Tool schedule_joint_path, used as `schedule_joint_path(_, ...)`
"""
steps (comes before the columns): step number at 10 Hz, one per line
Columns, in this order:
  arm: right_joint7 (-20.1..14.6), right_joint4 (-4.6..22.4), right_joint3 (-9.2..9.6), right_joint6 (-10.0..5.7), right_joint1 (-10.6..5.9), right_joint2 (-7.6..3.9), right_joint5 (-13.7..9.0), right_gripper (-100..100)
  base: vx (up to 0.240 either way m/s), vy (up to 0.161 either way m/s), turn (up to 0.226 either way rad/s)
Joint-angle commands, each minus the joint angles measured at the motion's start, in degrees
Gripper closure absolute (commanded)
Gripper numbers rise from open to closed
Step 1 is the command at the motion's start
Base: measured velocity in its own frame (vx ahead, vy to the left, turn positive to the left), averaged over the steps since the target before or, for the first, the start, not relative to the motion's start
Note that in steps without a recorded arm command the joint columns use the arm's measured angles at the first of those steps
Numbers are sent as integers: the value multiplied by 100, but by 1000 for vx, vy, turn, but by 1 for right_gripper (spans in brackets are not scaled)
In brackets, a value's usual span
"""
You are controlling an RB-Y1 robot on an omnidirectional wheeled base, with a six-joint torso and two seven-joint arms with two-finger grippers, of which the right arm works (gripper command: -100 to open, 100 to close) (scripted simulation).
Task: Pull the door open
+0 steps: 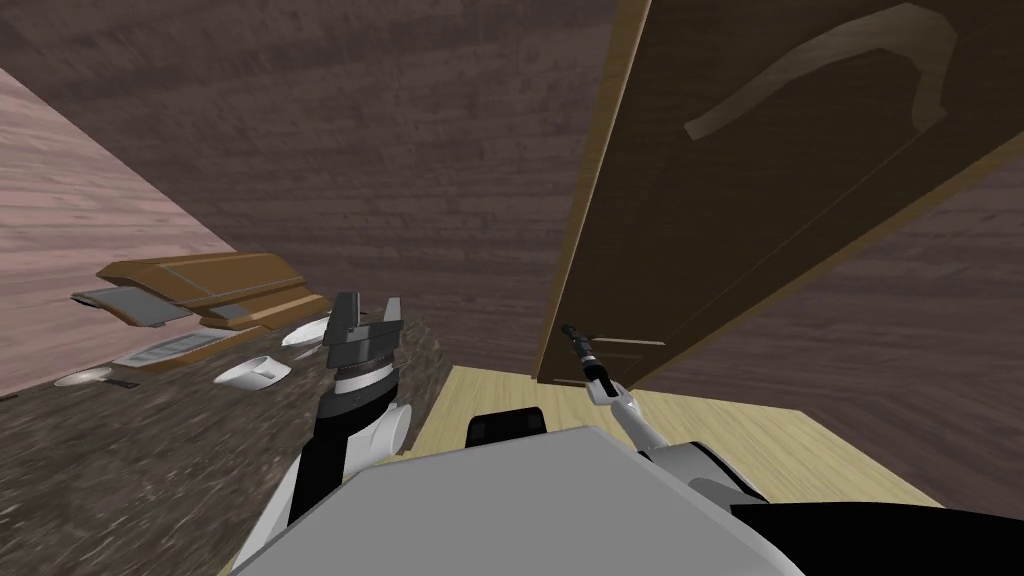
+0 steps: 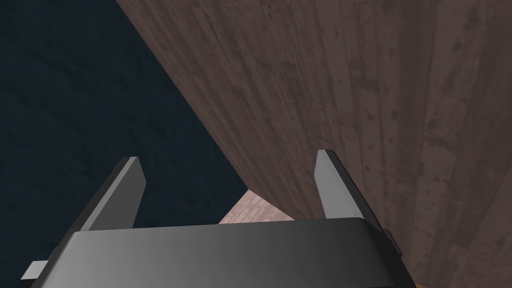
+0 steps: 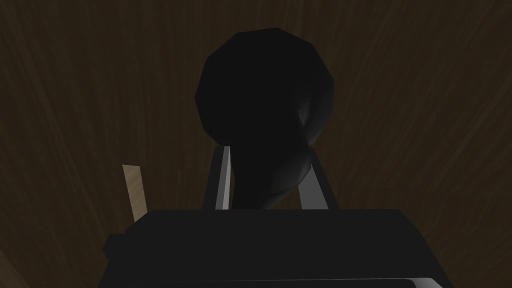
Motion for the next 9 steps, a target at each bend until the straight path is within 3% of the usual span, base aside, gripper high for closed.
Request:
schedule_joint_path(1, -104, 0, 88, -87, 89, -75, 28, 100, -163, -54, 115)
schedule_joint_path(7, -541, -95, 432, -418, 373, -407, 124, 100, -213, -70, 127)
schedule_joint_path(8, -495, -148, 427, -355, 359, -341, 124, 100, -90, -17, 33)
schedule_joint_path(9, -624, -165, 539, -508, 484, -442, 150, 100, -162, -23, 143)
